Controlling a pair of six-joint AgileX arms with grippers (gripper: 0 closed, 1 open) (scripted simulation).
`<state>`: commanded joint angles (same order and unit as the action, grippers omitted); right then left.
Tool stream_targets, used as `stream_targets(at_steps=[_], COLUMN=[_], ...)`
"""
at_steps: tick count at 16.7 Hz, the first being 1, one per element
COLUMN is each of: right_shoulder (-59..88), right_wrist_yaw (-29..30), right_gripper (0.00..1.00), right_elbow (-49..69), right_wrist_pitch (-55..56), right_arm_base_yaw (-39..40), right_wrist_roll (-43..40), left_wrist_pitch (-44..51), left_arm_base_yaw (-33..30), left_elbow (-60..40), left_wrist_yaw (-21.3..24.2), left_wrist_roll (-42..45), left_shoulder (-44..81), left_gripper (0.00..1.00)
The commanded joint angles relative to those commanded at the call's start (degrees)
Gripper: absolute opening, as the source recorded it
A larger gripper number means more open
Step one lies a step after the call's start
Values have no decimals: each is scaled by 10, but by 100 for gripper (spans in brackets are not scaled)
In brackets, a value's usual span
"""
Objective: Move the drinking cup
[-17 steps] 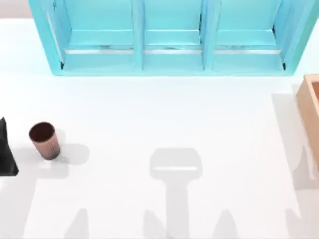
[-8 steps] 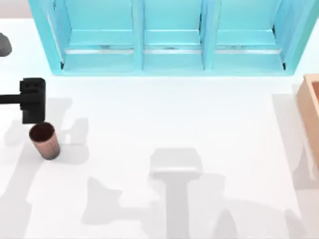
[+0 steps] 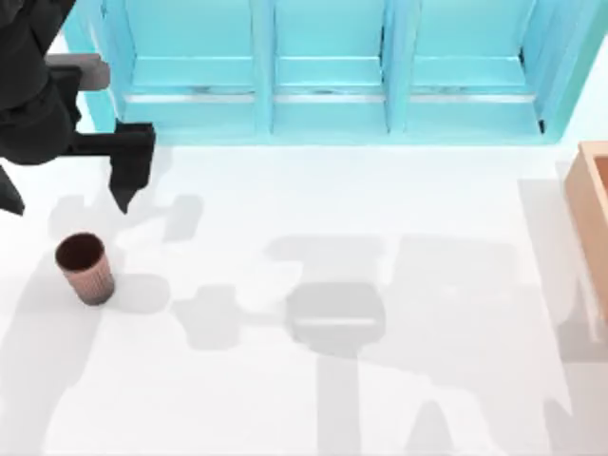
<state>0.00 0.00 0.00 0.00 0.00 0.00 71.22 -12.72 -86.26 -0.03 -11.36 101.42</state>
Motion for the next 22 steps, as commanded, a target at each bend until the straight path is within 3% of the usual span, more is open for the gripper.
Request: stream_targets(at_steps=[4, 10, 18, 22], right_shoulder=[0, 0, 0, 0], right_wrist_yaw=[0, 0, 0, 0], right_gripper=[100, 100, 100, 100], right_elbow=[0, 0, 0, 0], right_wrist_pitch=[0, 0, 0, 0], right_arm_base_yaw=[0, 0, 0, 0], right_wrist_roll=[0, 0, 0, 0], left_wrist_pitch=[38, 27, -162, -179], left_arm_base_yaw=[-7, -5, -5, -6], left_elbow=[-53, -42, 103, 118], left_wrist_yaw=[1, 1, 1, 1], left_wrist_roll=[-7, -5, -4, -4], left_shoulder=[52, 53, 93, 98], left_gripper=[100, 100, 100, 100])
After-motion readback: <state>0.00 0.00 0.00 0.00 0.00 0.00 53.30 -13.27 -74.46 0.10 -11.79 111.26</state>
